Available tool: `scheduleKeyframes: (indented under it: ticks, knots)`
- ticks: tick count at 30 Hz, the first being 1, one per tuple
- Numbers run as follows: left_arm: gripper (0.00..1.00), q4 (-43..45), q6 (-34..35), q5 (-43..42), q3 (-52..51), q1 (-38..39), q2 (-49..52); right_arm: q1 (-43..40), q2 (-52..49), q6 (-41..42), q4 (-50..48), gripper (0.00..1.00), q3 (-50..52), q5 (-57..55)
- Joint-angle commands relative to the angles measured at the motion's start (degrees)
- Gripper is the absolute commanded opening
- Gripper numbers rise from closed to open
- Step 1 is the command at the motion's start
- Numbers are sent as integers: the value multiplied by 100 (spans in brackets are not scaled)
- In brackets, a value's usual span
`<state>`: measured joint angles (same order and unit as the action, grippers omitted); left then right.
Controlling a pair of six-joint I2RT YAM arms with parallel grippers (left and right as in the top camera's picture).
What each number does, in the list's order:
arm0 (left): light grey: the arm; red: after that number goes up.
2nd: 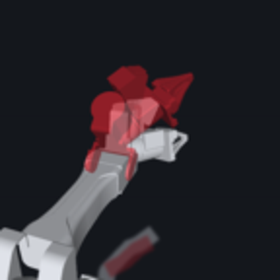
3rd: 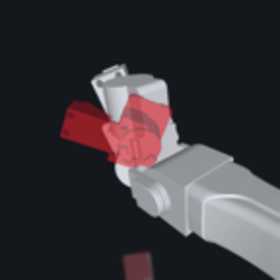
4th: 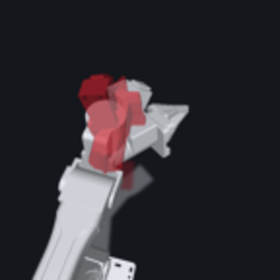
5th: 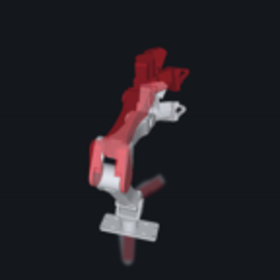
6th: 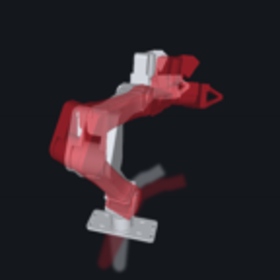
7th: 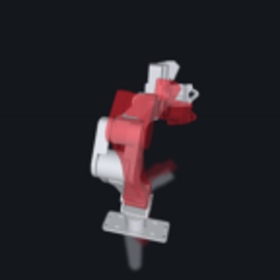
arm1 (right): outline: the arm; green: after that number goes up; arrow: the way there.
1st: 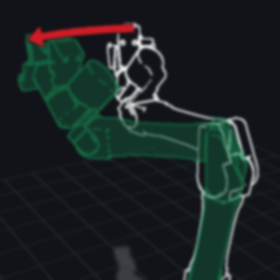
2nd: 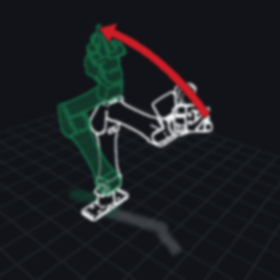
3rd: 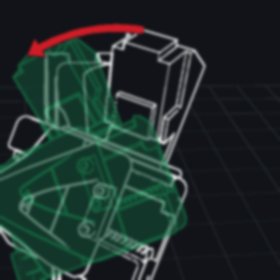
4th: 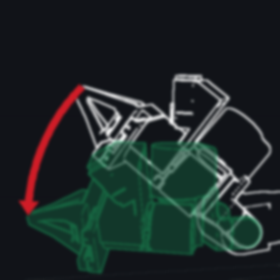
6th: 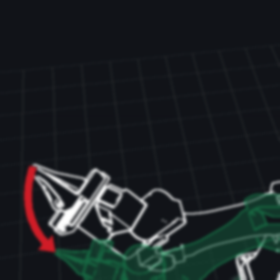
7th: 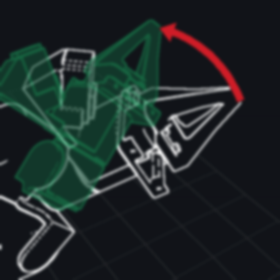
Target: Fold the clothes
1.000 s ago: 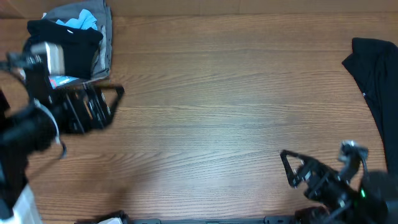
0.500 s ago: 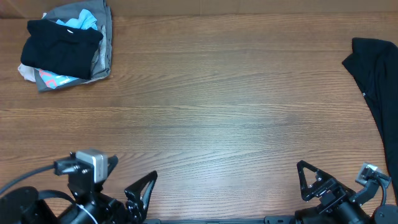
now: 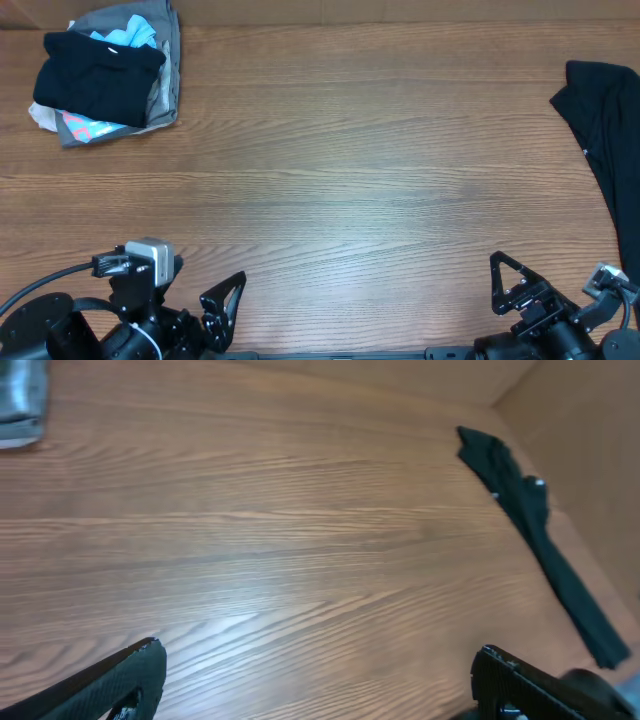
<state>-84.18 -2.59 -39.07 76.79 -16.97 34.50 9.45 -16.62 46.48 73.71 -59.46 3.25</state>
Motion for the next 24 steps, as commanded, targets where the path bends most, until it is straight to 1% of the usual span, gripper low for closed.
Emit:
scheduleKeyframes:
  ticks: [1, 7, 18, 24]
  knots:
    - [100, 17, -129, 525, -15, -15, -46, -15, 26, 4, -28, 100, 20, -107]
    - [100, 17, -129, 968, -15, -15, -46, -15, 26, 4, -28, 100, 22, -107]
    - [100, 17, -129, 970, -15, -15, -46, -15, 26, -28, -13, 100, 20, -125]
    - [100, 17, -129, 970, -15, -15, -46, -107, 28, -149, 15, 100, 96, -833]
